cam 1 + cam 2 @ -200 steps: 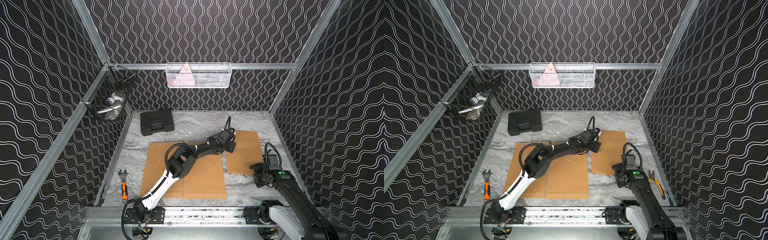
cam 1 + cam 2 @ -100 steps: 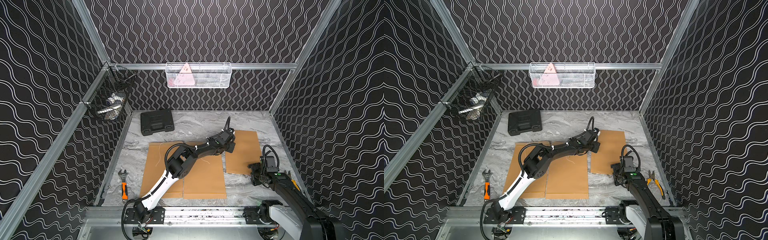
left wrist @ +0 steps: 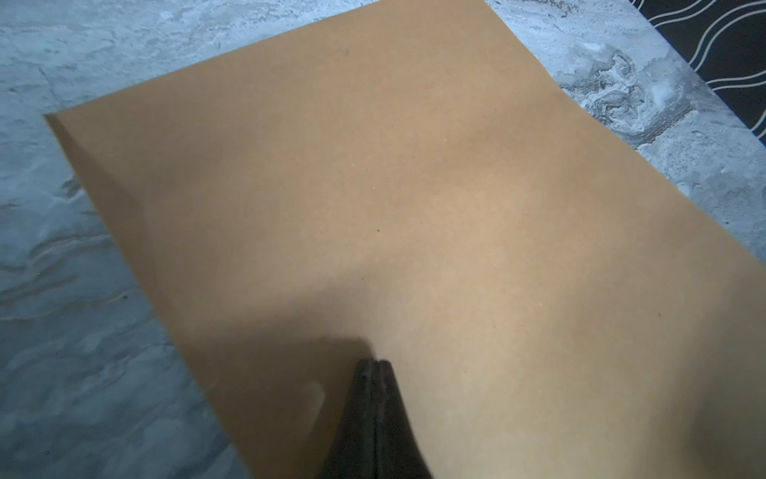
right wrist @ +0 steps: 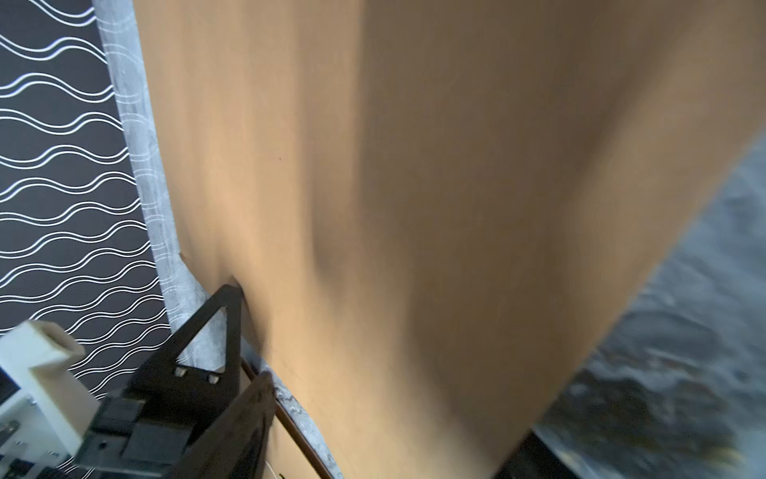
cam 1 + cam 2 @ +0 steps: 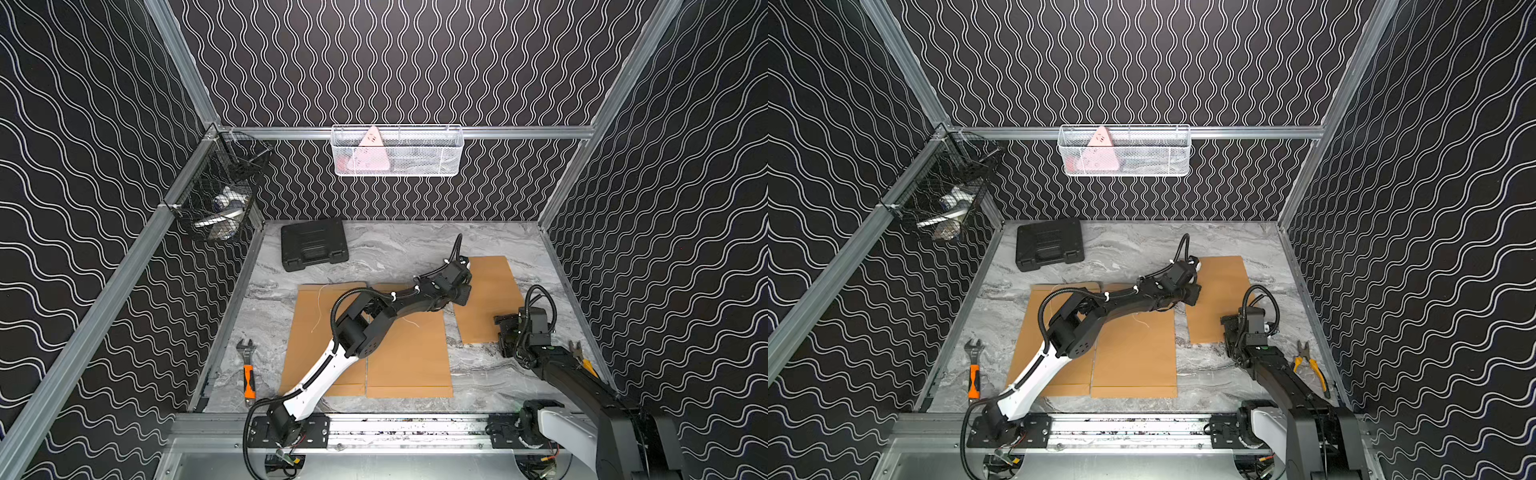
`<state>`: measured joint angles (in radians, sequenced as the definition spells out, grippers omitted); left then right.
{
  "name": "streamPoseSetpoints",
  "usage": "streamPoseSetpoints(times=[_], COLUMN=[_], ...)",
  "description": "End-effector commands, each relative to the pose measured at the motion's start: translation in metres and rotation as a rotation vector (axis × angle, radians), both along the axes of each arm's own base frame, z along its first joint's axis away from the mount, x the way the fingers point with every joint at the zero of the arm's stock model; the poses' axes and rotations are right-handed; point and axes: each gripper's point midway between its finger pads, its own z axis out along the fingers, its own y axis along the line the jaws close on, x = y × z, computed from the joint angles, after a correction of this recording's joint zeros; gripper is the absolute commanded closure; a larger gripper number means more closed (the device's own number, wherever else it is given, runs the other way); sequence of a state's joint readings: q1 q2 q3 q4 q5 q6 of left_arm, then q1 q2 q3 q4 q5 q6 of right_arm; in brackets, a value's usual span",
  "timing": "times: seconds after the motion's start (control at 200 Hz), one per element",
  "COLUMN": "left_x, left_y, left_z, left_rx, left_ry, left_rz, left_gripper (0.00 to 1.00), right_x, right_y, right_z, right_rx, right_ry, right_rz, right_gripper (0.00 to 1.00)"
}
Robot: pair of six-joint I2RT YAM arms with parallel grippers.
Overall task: Open the file bag
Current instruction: Pick up the file bag from the center of the board.
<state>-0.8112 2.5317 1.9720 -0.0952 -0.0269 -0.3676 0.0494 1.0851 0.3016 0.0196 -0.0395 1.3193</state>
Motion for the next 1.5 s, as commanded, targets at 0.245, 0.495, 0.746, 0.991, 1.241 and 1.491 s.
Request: streamPoseSetpoints(times=[0.245, 0.495, 0.746, 0.991, 1.241, 1.491], left_x=[-0.043, -0.044, -0.041, -0.024, 0.008, 0.036], left_y=[0.031, 0.031, 0.025, 0.012, 0.008, 0.022], left_z=[-0.069, -0.074, -0.07, -0.035, 0.04, 0.152], left_rx=[0.191, 0.187, 0.138, 0.062, -0.083, -0.221], left_ry=[0.203, 0.214, 0.233, 0.201, 0.127, 0.018], left_rz=[-0.028, -0.029, -0.012, -0.013, -0.012, -0.025], left_gripper=[1.0, 1.0, 1.0, 0.92, 0.63, 0.53], right_x=[0.013, 0.03, 0.033, 0.025, 0.029, 0.035], right_y=[-0.001, 0.004, 0.01, 0.012, 0.014, 0.017], right_z=[0.013, 0.028, 0.038, 0.048, 0.084, 0.141], right_rx=[-0.09, -0.146, -0.223, -0.307, -0.455, -0.675], right_ry=[-0.031, -0.065, -0.059, -0.057, -0.124, -0.241], right_rz=[0.083, 0.165, 0.221, 0.245, 0.321, 0.428], right_gripper=[0.32, 0.51, 0.8, 1.0, 1.0, 1.0])
